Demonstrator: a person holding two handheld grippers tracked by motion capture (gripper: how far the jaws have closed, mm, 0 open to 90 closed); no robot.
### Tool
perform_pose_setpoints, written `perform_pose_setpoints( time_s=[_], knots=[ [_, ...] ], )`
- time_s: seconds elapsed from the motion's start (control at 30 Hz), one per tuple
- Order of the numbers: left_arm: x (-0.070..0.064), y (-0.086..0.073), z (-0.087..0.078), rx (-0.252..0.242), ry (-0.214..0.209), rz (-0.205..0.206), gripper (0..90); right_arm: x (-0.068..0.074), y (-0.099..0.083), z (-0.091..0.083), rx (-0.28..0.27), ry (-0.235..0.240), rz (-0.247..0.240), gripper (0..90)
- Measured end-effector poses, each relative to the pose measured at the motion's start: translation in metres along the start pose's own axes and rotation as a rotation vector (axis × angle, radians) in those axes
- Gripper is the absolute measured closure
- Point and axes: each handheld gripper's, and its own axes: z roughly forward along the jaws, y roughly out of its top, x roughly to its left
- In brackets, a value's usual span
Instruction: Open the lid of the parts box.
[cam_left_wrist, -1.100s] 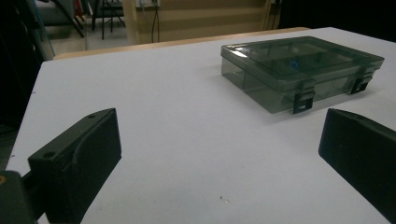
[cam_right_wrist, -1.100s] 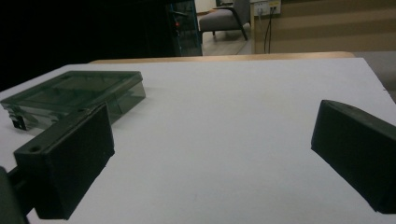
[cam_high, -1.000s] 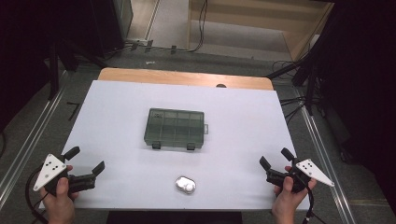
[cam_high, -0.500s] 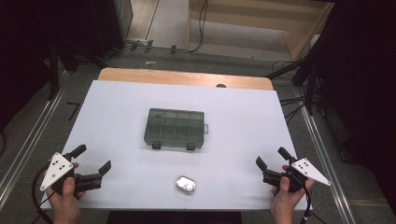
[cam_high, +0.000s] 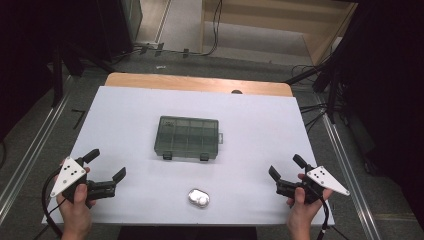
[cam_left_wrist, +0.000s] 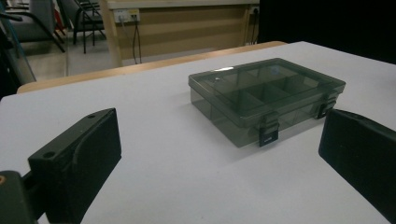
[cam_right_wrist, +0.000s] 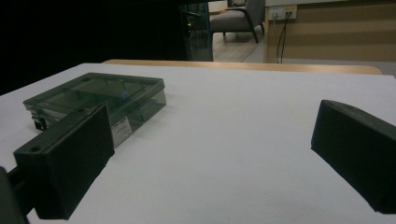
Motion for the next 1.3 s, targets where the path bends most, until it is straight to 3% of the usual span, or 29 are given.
perform_pose_setpoints(
  time_s=[0.1, 0.23, 0.37, 0.47, 0.57, 1.03, 1.3],
  knots=[
    [-0.002, 0.005, 0.006, 0.006, 0.001, 0.01, 0.0, 0.005, 0.004, 0.006, 0.013, 0.003, -0.015, 0.0],
    [-0.007, 0.012, 0.014, 0.019, -0.002, 0.012, 0.0, 0.01, 0.011, 0.012, 0.015, 0.013, 0.015, 0.0],
    [-0.012, 0.021, 0.021, 0.017, -0.008, 0.017, 0.0, 0.014, 0.017, 0.018, 0.026, 0.019, -0.019, 0.0],
    [-0.013, 0.025, 0.025, 0.022, -0.017, 0.018, 0.0, 0.015, 0.019, 0.022, 0.029, 0.022, -0.014, 0.0],
    [-0.013, 0.031, 0.034, 0.043, -0.033, 0.013, 0.0, 0.016, 0.023, 0.029, 0.022, 0.027, -0.014, 0.0],
    [-0.016, 0.047, 0.064, 0.031, -0.044, -0.011, 0.0, 0.028, 0.036, 0.056, 0.022, 0.061, -0.011, 0.0],
    [-0.017, 0.052, 0.08, 0.028, -0.059, -0.021, 0.0, 0.041, 0.041, 0.072, 0.039, 0.091, -0.048, 0.0]
  ],
)
